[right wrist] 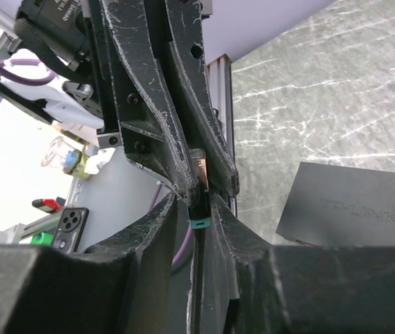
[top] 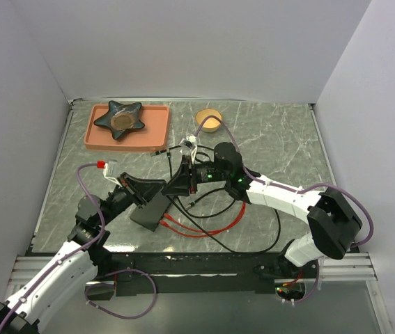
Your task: Insert the plug into the switch port
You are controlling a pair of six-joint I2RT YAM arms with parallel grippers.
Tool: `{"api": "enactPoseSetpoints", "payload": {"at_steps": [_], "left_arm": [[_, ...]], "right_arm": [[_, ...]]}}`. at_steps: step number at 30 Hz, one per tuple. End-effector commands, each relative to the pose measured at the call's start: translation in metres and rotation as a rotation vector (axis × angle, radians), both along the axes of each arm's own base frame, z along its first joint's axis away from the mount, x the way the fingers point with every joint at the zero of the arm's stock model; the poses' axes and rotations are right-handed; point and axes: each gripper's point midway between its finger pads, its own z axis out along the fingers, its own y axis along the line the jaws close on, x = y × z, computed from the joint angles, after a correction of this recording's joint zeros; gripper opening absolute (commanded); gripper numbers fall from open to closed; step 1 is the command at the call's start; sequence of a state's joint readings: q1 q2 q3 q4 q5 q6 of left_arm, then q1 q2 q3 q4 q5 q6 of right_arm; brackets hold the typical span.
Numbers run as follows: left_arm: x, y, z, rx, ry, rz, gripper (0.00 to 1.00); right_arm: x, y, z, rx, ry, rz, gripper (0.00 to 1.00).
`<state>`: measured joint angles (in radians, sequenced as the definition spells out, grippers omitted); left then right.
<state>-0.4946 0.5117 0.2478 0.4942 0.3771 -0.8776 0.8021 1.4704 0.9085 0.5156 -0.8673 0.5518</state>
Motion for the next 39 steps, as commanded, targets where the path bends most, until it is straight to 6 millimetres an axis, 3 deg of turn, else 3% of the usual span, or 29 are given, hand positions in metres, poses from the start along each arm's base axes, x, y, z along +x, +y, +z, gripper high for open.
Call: {"api": "enactPoseSetpoints", "payload": {"at_steps": [1,3,16,19,25,28,31,32,35,39], "left_arm": [[-0.003,0.003,0.021,-0.036,-0.070,0.011,0.01],[-0.004,0.004,0.021,-0.036,-0.070,0.014,0.01],[-0.004,0.005,0.021,-0.042,-0.071,0.019,0.01],[-0.005,0.004,0.022,-0.042,-0.069,0.012,0.01],[-0.004,0.004,0.020,-0.039,-0.066,0.012,0.01],[-0.003,0.004,0.018,-0.034,-0.062,0.013,0.03],[0.000,0.006,0.016,-0.015,-0.050,0.040,0.22],[0.001,0.007,0.016,-0.014,-0.049,0.048,0.46],[0.007,0.013,0.013,0.004,-0.021,0.098,0.73],[0.015,0.021,0.011,0.031,0.014,0.161,0.84]], "right_arm": [[-0.005,0.000,0.017,0.067,-0.048,0.047,0.39],[-0.005,0.000,0.015,0.063,-0.044,0.050,0.43],[-0.004,0.004,0.011,0.061,-0.010,0.059,0.42],[-0.003,0.004,0.011,0.065,-0.008,0.053,0.37],[-0.006,0.004,0.017,0.103,-0.013,0.062,0.11],[-0.006,0.000,0.016,0.110,-0.019,0.039,0.08],[-0.003,-0.001,0.012,0.082,-0.032,0.016,0.05],[-0.002,-0.002,0.007,0.058,-0.022,0.010,0.04],[0.001,-0.005,-0.001,0.013,-0.032,-0.025,0.00],[0.009,-0.015,-0.020,-0.095,-0.043,-0.106,0.00]]}}
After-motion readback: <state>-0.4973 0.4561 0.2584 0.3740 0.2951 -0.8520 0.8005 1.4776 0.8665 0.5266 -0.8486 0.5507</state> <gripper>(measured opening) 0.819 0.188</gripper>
